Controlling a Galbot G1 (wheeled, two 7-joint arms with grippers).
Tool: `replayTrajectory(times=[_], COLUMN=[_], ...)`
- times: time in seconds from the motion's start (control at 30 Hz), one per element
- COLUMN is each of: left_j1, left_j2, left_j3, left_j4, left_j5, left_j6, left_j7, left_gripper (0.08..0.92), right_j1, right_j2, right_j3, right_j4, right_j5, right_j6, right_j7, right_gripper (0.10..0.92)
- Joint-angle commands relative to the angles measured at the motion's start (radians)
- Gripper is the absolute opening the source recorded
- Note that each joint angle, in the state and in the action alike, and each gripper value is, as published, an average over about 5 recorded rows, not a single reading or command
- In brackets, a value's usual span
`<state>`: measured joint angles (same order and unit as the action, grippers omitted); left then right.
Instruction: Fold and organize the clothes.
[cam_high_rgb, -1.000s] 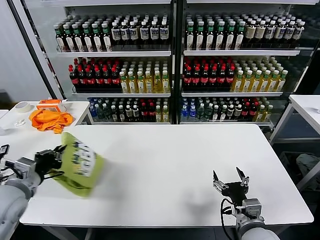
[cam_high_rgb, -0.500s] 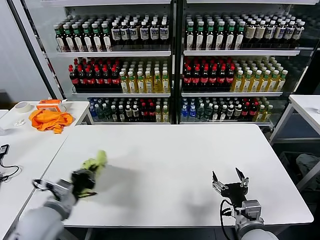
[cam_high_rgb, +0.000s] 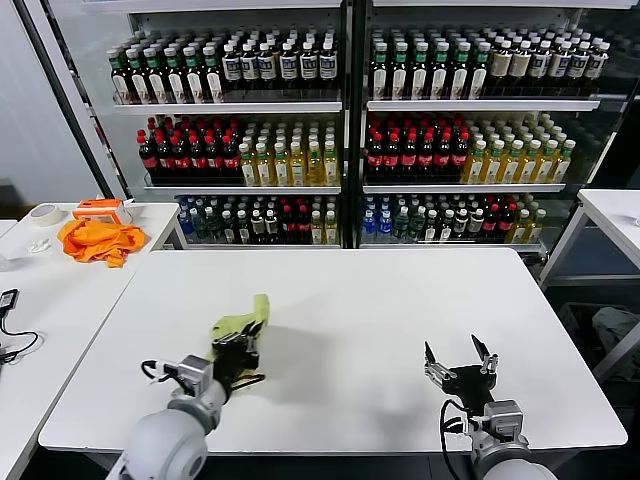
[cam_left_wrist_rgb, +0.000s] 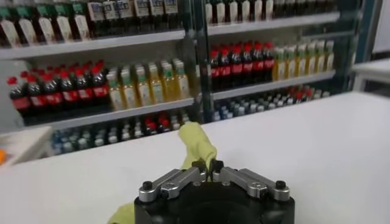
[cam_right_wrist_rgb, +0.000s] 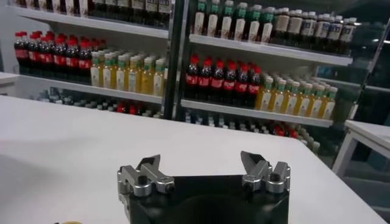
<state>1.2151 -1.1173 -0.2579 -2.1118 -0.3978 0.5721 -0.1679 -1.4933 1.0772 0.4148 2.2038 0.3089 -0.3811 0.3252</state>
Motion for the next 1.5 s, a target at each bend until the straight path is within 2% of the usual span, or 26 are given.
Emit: replayTrajectory(times=[0.03,0.17,0.43,0.6,0.73,0.93,1.13,1.5], left_j1=[-0.164,-0.167,-0.126,-0.054,0.017,0.095,0.151,0.160], left_j2=[-0.149,-0.133,-0.046,0.051,0.086,0.084,0.085,0.064], left_j3=[0.117,0.110,0.015,-0.098,-0.204,-0.260,-0.293,-0.280], left_j4=[0.128,0.112,0.056,0.089,0.130,0.104,0.077,0.084], left_j5=[-0.266,-0.292,-0.281,-0.021,0.062,0.058,0.058,0.057], left_j6=[-0.056,-0.118,-0.166,-0.286,-0.335,-0.341,-0.348,-0.350], left_j7=[-0.065,-0.015,0.040,0.098,0.139,0.140,0.146,0.150], left_gripper=[0.108,0.169,0.403,0.542,0.663,0.805,0.822,0.822], right_j1=[0.001,0.005,0.042,0.098,0.198,0.359,0.461,0.471], right_j2=[-0.003,0.000,-0.003,0.003,0.017,0.069,0.117,0.142], right_j3=[0.008,0.004,-0.022,-0.071,-0.153,-0.343,-0.485,-0.529], right_j4=[0.004,-0.001,-0.035,-0.081,-0.123,-0.166,-0.261,-0.316], right_j5=[0.003,0.002,0.005,0.028,0.158,0.397,0.463,0.458], right_j6=[-0.003,-0.005,-0.005,-0.006,-0.038,-0.140,-0.197,-0.196], right_j7=[0.002,0.001,-0.006,-0.046,-0.055,0.031,0.145,0.148], right_gripper=[0.823,0.823,0.823,0.823,0.823,0.823,0.823,0.823])
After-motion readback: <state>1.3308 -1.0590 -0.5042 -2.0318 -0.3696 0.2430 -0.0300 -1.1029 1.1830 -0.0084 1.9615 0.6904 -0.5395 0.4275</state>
